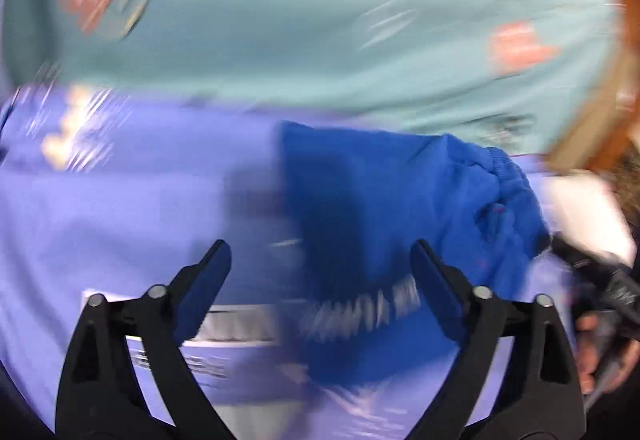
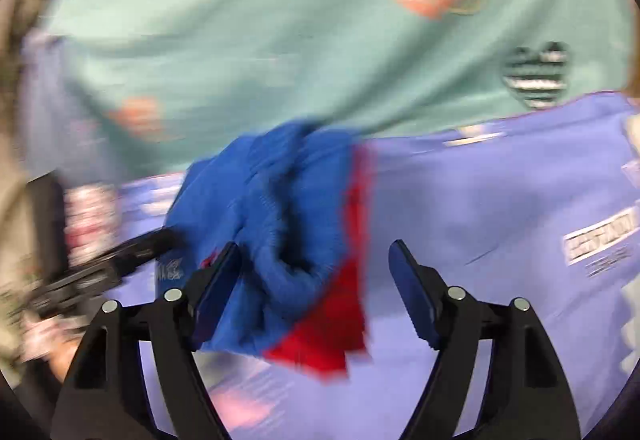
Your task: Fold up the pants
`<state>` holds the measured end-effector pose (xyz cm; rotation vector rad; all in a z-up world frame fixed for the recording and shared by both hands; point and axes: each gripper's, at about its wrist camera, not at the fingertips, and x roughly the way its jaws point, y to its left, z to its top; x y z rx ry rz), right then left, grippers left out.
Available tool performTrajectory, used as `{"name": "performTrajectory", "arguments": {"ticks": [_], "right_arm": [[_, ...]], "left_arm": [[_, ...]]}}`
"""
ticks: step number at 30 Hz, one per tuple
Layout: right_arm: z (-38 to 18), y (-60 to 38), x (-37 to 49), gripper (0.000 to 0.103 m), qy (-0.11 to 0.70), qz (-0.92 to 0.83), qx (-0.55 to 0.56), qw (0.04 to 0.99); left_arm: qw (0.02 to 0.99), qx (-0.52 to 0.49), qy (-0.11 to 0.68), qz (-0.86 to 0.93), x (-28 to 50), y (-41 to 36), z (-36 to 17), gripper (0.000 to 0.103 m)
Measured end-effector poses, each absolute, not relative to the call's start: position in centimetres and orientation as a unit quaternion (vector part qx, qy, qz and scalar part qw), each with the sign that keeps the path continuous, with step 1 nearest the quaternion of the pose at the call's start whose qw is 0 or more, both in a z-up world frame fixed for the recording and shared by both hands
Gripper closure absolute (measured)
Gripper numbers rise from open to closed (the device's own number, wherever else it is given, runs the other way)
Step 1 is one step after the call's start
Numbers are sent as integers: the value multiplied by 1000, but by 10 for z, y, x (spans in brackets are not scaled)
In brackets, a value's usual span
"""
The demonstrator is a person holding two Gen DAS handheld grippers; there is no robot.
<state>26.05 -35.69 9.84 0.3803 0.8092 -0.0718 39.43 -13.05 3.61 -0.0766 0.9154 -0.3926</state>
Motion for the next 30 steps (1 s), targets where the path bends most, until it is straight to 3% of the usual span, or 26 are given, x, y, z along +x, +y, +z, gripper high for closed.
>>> {"name": "performTrajectory", "arguments": {"ticks": [5,10,14,17,24,30], "right_arm": [[69,-364,230,27,407,-40,191,892],[91,-313,111,26,387,-46,90,916],[98,-273,13,12,338,-100,7,936],[88,-261,-34,10,308,-119,7,944],[68,-257,-86,6,279,-129,-11,951],[59,-267,-95,1,274,-117,-10,954]], "left_arm": [[896,-25,409,-170,341,-80,28,17],[916,-1,363,-172,215,-56,48,2],[928,11,328,-177,103,-62,49,2],[936,17,301,-178,45,-68,40,2],[958,52,257,-118,-8,-57,17,2],[963,32,251,-90,-4,-30,14,2]]}}
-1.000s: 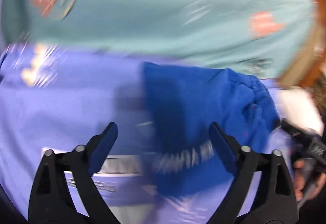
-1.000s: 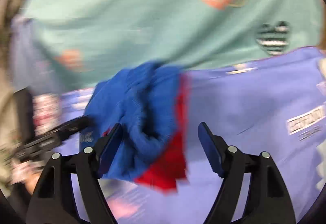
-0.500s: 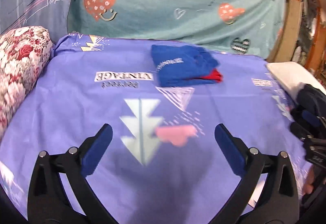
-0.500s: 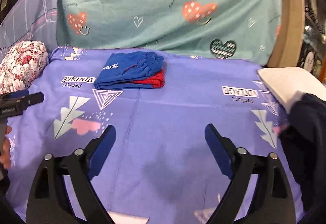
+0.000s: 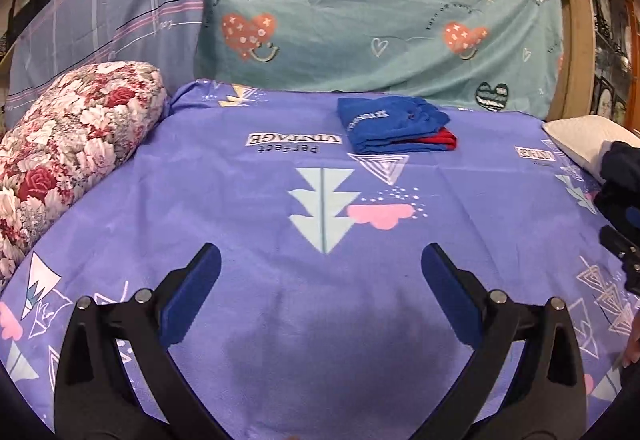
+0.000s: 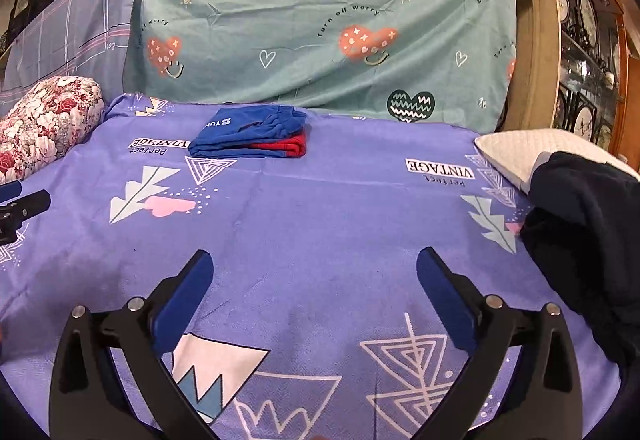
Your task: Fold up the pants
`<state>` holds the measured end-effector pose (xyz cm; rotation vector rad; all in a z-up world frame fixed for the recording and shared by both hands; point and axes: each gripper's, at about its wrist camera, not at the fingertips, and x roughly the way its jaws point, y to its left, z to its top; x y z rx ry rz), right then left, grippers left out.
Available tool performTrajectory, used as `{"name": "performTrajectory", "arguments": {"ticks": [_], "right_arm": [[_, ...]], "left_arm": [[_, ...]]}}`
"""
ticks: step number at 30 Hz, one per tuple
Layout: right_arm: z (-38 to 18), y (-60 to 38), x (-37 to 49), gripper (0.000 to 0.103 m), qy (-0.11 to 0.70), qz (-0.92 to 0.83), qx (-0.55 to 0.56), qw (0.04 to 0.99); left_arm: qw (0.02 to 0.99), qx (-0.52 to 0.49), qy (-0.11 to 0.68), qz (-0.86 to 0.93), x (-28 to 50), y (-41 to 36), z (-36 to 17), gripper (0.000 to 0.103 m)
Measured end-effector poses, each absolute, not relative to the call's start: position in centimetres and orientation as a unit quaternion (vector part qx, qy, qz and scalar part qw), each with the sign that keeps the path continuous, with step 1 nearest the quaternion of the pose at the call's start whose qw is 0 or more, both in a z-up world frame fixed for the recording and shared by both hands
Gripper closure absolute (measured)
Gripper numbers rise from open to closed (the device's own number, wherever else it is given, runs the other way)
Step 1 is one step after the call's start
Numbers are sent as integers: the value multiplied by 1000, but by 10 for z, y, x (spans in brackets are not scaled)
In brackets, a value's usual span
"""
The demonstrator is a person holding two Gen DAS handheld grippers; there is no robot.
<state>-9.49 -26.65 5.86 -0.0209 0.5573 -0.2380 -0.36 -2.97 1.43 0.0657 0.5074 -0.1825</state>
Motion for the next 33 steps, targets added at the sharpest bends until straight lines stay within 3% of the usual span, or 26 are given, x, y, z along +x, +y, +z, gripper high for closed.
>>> {"name": "performTrajectory", "arguments": {"ticks": [33], "right_arm": [[40,-316,-83,1,313,-190,18,930]], "left_arm": [[965,40,253,-46,12,-19,2,2]]}}
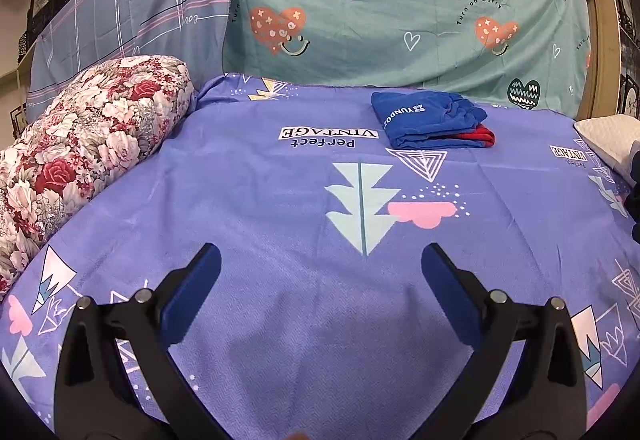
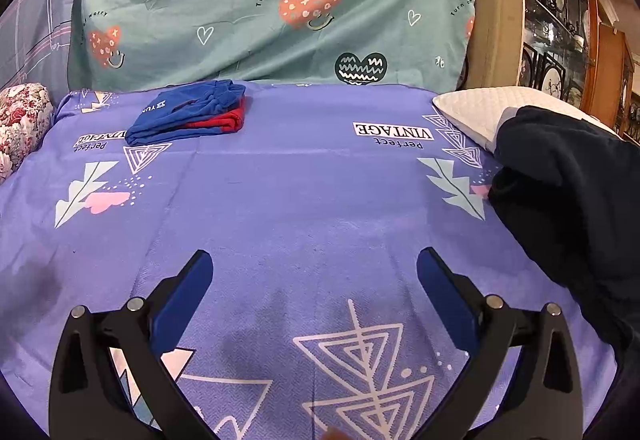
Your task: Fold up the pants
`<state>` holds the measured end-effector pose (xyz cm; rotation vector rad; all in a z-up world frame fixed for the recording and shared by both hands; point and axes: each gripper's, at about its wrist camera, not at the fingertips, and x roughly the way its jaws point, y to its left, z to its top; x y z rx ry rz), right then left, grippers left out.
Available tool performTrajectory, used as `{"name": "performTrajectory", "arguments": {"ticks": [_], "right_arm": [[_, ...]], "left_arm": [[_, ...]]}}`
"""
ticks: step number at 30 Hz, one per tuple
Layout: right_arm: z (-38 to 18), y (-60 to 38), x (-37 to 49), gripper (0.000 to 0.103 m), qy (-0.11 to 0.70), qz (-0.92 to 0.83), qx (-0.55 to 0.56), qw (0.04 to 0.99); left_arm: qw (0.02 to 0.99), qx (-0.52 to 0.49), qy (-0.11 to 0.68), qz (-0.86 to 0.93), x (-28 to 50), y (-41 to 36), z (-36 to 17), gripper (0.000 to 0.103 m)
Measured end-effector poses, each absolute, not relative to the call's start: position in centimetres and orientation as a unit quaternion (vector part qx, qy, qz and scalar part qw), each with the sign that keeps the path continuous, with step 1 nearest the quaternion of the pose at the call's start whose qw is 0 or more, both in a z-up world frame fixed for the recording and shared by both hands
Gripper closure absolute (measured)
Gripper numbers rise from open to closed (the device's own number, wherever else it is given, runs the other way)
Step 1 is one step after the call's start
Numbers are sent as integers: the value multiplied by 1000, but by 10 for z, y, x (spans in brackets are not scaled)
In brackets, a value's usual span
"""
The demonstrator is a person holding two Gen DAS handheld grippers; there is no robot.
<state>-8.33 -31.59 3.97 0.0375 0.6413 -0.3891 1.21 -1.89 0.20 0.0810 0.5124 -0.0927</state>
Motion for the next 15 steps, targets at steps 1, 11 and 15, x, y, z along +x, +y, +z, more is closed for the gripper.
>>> {"name": "performTrajectory", "arguments": {"ticks": [1,11,15], "right_arm": [[40,-316,-83,1,314,-190,19,930],[39,-316,-82,1,316,-191,17,929],[39,-316,-81,1,316,-192,17,929]], "left_arm": [[966,41,253,-45,12,-19,2,2],[967,44,248,-46,11,-20,2,2],[968,47,243,-53,9,-21,3,2]]}}
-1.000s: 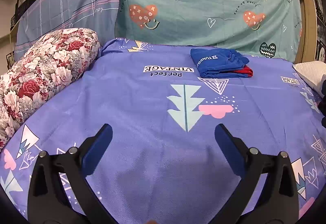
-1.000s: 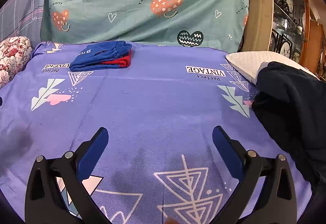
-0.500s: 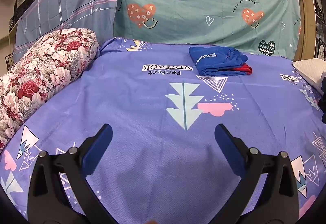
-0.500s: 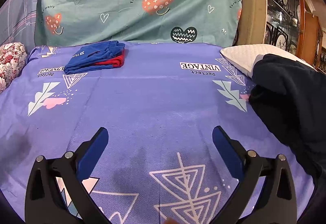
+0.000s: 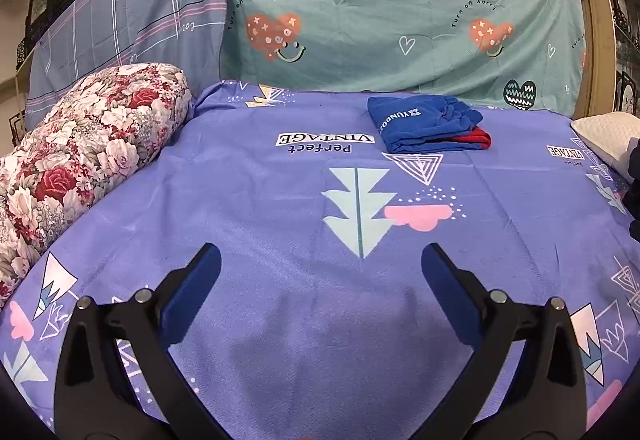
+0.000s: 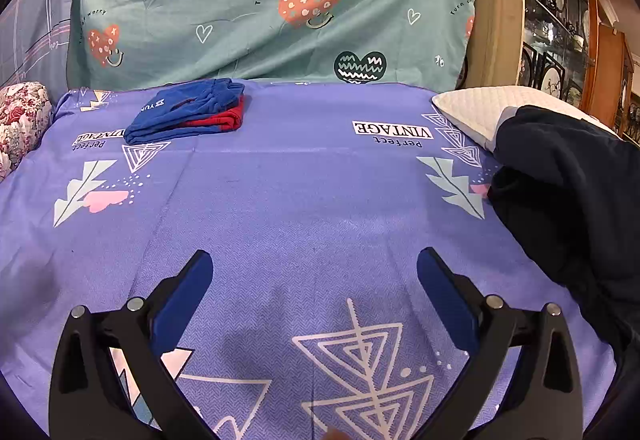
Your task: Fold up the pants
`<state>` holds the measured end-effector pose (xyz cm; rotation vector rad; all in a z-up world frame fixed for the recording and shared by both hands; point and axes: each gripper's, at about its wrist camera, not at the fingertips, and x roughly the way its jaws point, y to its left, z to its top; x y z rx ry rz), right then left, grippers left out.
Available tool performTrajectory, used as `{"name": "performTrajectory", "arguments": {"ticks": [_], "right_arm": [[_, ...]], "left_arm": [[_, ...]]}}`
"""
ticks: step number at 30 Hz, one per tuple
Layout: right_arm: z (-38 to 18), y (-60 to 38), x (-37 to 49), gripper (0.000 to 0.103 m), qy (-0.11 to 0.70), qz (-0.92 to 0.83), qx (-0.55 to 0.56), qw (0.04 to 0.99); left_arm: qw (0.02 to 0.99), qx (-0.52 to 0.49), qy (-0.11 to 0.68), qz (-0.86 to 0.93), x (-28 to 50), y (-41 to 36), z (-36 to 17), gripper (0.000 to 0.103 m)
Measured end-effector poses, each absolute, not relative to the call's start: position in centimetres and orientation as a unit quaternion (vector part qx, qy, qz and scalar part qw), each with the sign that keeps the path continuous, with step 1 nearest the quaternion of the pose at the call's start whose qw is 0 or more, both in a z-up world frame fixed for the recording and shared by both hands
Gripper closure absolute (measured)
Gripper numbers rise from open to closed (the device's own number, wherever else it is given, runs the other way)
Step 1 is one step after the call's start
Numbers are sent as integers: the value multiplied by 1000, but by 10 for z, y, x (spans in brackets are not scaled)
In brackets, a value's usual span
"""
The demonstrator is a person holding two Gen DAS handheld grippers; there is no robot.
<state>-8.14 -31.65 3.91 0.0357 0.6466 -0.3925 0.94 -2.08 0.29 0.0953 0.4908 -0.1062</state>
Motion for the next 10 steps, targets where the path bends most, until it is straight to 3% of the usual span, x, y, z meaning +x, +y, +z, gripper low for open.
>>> {"name": "performTrajectory", "arguments": {"ticks": [10], "right_arm": [[39,-317,-81,1,320,-192,18,928]], "left_arm": [[964,24,260,-56,13,-13,1,2]]}}
